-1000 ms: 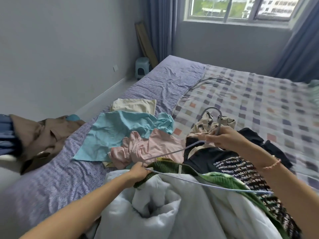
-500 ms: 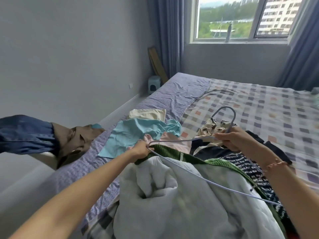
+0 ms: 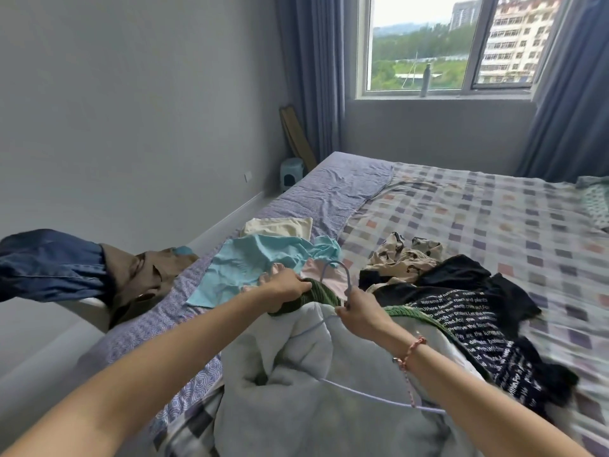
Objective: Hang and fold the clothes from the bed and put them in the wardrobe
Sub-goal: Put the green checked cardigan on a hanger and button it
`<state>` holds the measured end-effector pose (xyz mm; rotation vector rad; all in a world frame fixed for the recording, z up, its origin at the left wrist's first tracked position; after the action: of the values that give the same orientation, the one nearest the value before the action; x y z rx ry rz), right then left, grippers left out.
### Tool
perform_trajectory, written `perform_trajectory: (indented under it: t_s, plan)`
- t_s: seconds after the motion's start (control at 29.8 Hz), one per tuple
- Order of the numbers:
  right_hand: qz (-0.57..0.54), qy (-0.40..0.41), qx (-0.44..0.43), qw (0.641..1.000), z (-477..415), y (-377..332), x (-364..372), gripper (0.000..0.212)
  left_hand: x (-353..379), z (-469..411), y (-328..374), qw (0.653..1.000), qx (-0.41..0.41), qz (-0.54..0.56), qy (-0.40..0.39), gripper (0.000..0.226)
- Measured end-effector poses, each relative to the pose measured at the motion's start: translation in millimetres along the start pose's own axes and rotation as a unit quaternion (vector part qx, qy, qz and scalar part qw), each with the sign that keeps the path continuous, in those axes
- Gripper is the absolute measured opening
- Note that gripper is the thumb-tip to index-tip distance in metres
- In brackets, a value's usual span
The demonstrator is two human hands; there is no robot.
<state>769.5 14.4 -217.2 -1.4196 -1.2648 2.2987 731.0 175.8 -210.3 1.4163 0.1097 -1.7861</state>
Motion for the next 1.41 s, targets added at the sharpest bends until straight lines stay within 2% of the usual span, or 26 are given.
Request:
perform_trajectory:
  t_s: [0.13, 0.24, 0.3, 0.34, 0.37, 0.44, 0.47, 0.5, 0.54, 0.57, 0.6, 0.67, 0.71, 0.74, 0.77, 0.84, 0.94, 1.01, 1.11, 1.14, 1.18, 1.21, 1.24, 1.28, 1.31, 1.41]
  plan:
    - [0.005, 0.034, 0.009, 0.999, 10, -4, 16, 0.064, 5, 25, 12, 0.994, -0.039, 0.098, -0.029, 0.017]
    - [-0.058, 0.086, -0.039, 0.994, 12, -16, 20, 0.076, -3, 54, 26, 0.992, -0.014, 0.124, 0.005, 0.012]
    - [-0.216, 0.057, -0.04, 0.974, 9, -24, 19, 0.069, 0, 80, 32, 0.988, 0.022, 0.149, 0.016, 0.014]
    - [-0.308, 0.021, -0.039, 0.95, 11, -29, 18, 0.054, 3, 90, 30, 0.983, 0.043, 0.176, 0.015, 0.019]
    - [-0.376, -0.014, -0.035, 0.926, 15, -33, 14, 0.037, 7, 99, 29, 0.976, 0.059, 0.211, 0.002, 0.022]
    - [-0.443, -0.057, -0.028, 0.894, 17, -38, 7, 0.031, 4, 110, 20, 0.956, 0.092, 0.269, -0.065, 0.016]
    - [-0.456, -0.056, -0.019, 0.888, 14, -35, 1, 0.031, 1, 107, 13, 0.955, 0.125, 0.252, -0.092, 0.012]
    - [-0.464, -0.046, -0.005, 0.885, 8, -32, -6, 0.031, -6, 100, 3, 0.967, 0.16, 0.172, -0.094, 0.027]
    - [-0.462, -0.029, 0.006, 0.887, 1, -26, -13, 0.032, -11, 87, -10, 0.98, 0.185, 0.031, -0.073, 0.057]
    - [-0.452, -0.011, 0.011, 0.892, -5, -25, -22, 0.033, -14, 76, -24, 0.973, 0.194, -0.124, -0.033, 0.085]
    - [-0.437, 0.007, 0.013, 0.899, -10, -25, -30, 0.034, -18, 68, -34, 0.948, 0.189, -0.256, 0.007, 0.101]
    - [-0.419, 0.024, 0.002, 0.907, -18, -27, -45, 0.034, -27, 49, -44, 0.884, 0.196, -0.412, 0.104, 0.095]
    - [-0.412, 0.029, -0.006, 0.911, -20, -30, -50, 0.034, -35, 41, -46, 0.868, 0.202, -0.431, 0.14, 0.083]
    - [-0.405, 0.037, -0.01, 0.914, -22, -32, -54, 0.034, -47, 33, -48, 0.869, 0.209, -0.418, 0.159, 0.071]
    - [-0.401, 0.053, -0.014, 0.914, -25, -33, -57, 0.034, -61, 26, -49, 0.887, 0.208, -0.381, 0.16, 0.061]
    - [-0.368, 0.111, -0.026, 0.923, -35, -28, -61, 0.031, -80, 18, -52, 0.929, 0.187, -0.299, 0.111, 0.049]
    - [-0.292, 0.18, -0.023, 0.939, -48, -21, -62, 0.013, -73, 32, -46, 0.95, 0.168, -0.26, 0.048, 0.04]
    - [-0.333, 0.175, -0.004, 0.927, -56, -17, -63, 0.016, -49, 57, -32, 0.962, 0.188, -0.193, -0.032, 0.034]
    - [-0.407, 0.12, 0.012, 0.905, -61, -22, -69, 0.031, -18, 94, -17, 0.941, 0.138, -0.155, -0.267, 0.047]
    - [-0.402, 0.104, 0.012, 0.91, -60, -24, -72, 0.031, -17, 93, -13, 0.935, 0.141, -0.165, -0.28, 0.048]
    - [-0.387, 0.086, 0.008, 0.918, -59, -28, -73, 0.031, -24, 83, -9, 0.947, 0.159, -0.175, -0.218, 0.048]
    - [-0.368, 0.07, 0.003, 0.927, -58, -30, -73, 0.03, -39, 72, -4, 0.96, 0.182, -0.188, -0.098, 0.047]
    - [-0.356, 0.055, 0.0, 0.933, -55, -31, -72, 0.028, -55, 62, 1, 0.957, 0.203, -0.205, 0.03, 0.05]
    - [-0.353, 0.033, -0.004, 0.935, -53, -34, -67, 0.025, -66, 57, 8, 0.945, 0.225, -0.21, 0.115, 0.058]
    - [-0.354, 0.013, -0.007, 0.935, -49, -35, -63, 0.023, -66, 50, 17, 0.936, 0.257, -0.199, 0.135, 0.066]
    - [-0.351, -0.038, -0.02, 0.935, -38, -41, -50, 0.022, -46, 38, 49, 0.941, 0.321, -0.106, 0.027, 0.056]
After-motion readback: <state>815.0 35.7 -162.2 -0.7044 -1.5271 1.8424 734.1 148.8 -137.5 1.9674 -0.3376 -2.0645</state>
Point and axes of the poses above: each hand's wrist, its own z-axis away from the middle knuckle, its own x-axis out of the palm, y = z × x, the point moved 4 cm from there along -z, towards the middle knuckle, and after that the axes turned 8 degrees about -z, right-handed, at the moved point
